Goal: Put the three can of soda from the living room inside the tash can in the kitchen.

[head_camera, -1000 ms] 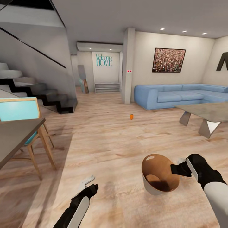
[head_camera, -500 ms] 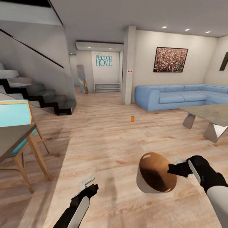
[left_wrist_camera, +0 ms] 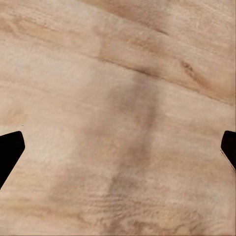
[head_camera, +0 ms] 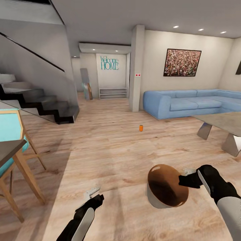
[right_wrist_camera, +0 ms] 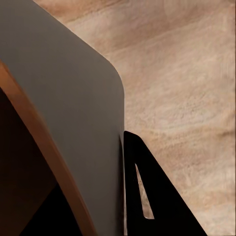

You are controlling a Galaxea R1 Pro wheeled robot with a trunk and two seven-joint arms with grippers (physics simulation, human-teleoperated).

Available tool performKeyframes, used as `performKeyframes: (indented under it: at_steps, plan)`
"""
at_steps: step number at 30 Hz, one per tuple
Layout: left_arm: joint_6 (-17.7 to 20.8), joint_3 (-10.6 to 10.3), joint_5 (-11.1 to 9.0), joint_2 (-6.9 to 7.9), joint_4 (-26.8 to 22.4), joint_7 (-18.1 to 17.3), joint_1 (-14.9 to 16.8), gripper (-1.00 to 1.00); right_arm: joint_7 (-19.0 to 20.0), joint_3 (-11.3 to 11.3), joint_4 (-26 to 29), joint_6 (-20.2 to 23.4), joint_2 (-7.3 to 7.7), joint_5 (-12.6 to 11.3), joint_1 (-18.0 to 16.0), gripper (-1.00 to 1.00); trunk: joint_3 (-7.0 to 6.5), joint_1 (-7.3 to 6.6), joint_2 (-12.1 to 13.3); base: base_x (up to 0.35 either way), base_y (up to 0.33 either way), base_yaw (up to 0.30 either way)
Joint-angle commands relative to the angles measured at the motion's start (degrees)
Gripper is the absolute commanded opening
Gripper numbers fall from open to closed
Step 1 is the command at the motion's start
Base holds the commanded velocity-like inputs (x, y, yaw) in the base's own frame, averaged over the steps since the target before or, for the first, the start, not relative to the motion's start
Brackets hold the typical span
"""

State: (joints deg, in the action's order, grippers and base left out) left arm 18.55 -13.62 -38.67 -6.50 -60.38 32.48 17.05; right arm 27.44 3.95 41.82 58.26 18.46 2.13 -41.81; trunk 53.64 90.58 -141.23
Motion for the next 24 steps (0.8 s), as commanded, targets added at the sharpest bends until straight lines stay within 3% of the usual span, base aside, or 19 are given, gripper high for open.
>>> performKeyframes:
  at_steps: [1,4,6,8,11,24]
  plan:
    - [0.0,0.0,0.0,0.0,0.0,0.0,0.0,1.0,-0.3,0.1,-0.3,0.2,-0.18,1.8,-0.1,-1.0,-0.01,-0.01,0.0,0.344,0.0,0.0]
    - [0.0,0.0,0.0,0.0,0.1,0.0,0.0,1.0,-1.1,0.3,1.3,0.3,-0.93,7.3,0.1,-1.0,-0.01,-0.01,0.0,0.344,0.0,0.0]
    - [0.0,0.0,0.0,0.0,0.2,0.0,0.0,1.0,-1.2,0.4,6.8,1.7,-1.04,8.7,1.6,-1.0,-0.01,-0.01,0.0,0.344,0.0,0.0]
    - [0.0,0.0,0.0,0.0,0.3,0.0,0.0,1.0,-1.3,0.5,13.6,1.7,-1.16,9.4,4.7,-1.0,-0.01,-0.01,0.0,0.344,0.0,0.0]
    - [0.0,0.0,0.1,0.0,0.3,0.0,0.0,1.0,-1.3,0.4,19.1,1.7,-1.36,10.0,7.5,-1.0,-0.01,-0.01,0.0,0.344,0.0,0.0]
    - [0.0,0.0,0.1,0.0,0.4,0.0,0.0,1.0,-1.3,0.6,22.1,1.7,-1.48,10.1,9.4,-1.0,-0.01,-0.01,0.0,0.344,0.0,-0.025]
